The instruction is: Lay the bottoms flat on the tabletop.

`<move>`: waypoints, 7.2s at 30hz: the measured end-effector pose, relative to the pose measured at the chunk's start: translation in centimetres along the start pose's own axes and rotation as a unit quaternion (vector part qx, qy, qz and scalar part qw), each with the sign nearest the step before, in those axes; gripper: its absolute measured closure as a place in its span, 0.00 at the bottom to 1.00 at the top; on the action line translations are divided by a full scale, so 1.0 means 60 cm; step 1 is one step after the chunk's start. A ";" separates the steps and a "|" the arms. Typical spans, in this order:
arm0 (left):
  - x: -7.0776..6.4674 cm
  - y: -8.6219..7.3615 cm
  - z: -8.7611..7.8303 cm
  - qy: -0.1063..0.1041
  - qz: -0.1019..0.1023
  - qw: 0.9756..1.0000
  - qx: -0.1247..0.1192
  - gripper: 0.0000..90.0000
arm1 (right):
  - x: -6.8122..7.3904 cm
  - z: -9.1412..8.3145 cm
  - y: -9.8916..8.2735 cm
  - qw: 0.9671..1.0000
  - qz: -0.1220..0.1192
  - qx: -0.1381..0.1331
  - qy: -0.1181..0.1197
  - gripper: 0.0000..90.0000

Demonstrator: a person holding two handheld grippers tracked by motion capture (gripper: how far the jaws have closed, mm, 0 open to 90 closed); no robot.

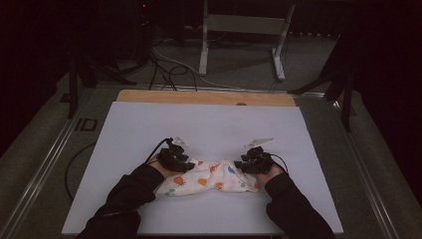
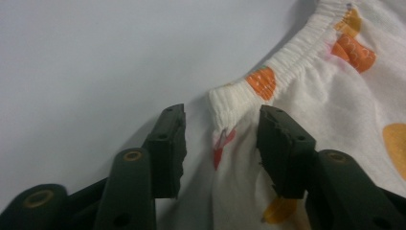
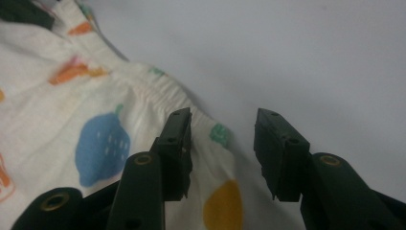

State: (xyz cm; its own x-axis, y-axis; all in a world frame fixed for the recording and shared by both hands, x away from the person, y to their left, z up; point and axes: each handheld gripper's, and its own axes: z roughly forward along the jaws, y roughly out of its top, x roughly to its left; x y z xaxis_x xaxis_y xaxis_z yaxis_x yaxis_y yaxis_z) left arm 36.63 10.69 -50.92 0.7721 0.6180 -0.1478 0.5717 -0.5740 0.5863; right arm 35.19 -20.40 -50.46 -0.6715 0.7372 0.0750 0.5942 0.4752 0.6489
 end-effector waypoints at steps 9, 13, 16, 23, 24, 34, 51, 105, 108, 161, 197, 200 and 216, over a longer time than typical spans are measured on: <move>-0.011 -0.004 0.001 0.000 0.016 1.000 0.002 0.77 | 0.015 0.001 -0.017 0.999 -0.024 0.027 -0.020 0.77; -0.012 -0.004 0.001 0.001 0.015 1.000 0.005 0.87 | 0.023 0.001 -0.014 0.998 -0.039 0.034 -0.019 0.90; -0.015 -0.004 0.001 -0.002 0.019 1.000 0.007 0.95 | 0.026 0.002 -0.013 0.998 -0.041 0.036 -0.018 0.97; -0.020 -0.004 -0.008 0.003 0.031 1.000 -0.007 0.98 | 0.028 -0.011 -0.008 0.998 -0.047 0.019 -0.026 0.99; -0.020 -0.003 -0.012 0.005 0.031 0.999 -0.012 0.98 | 0.028 -0.015 -0.005 0.999 -0.046 0.013 -0.025 0.99; -0.013 0.017 -0.063 0.019 0.033 0.998 -0.059 0.98 | 0.022 -0.059 0.031 0.998 -0.046 -0.044 -0.030 0.99; 0.020 0.062 -0.105 0.039 0.046 0.995 -0.085 0.98 | 0.008 -0.075 0.095 0.995 -0.040 -0.091 -0.028 0.99; 0.130 0.122 -0.033 0.077 -0.020 0.995 -0.063 0.09 | -0.064 0.055 0.196 0.996 0.025 -0.079 -0.014 0.15; 0.112 0.122 -0.053 0.066 -0.004 0.995 -0.074 0.07 | -0.053 0.044 0.196 0.996 0.014 -0.083 -0.005 0.14; -0.071 -0.070 -0.137 -0.032 0.082 0.989 -0.121 0.11 | 0.036 -0.080 -0.003 0.990 -0.054 -0.111 0.062 0.12; 0.002 -0.099 -0.061 0.051 0.126 0.989 -0.055 0.60 | 0.046 -0.093 -0.044 0.992 -0.054 -0.092 0.073 0.15; 0.004 -0.099 -0.057 0.058 0.131 0.988 -0.053 0.64 | 0.047 -0.093 -0.044 0.992 -0.055 -0.093 0.073 0.15; -0.063 -0.085 -0.111 0.066 0.164 0.981 -0.086 0.98 | 0.045 -0.103 -0.042 0.991 -0.057 -0.101 0.071 0.15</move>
State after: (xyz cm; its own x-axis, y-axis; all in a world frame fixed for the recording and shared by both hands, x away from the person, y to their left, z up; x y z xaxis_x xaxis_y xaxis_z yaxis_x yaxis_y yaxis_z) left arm 28.98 14.86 -48.04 0.8577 0.4859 0.1679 0.2351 -0.6612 0.7125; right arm 29.12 -22.57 -47.24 -0.7932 0.6025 0.0889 0.4200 0.4355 0.7962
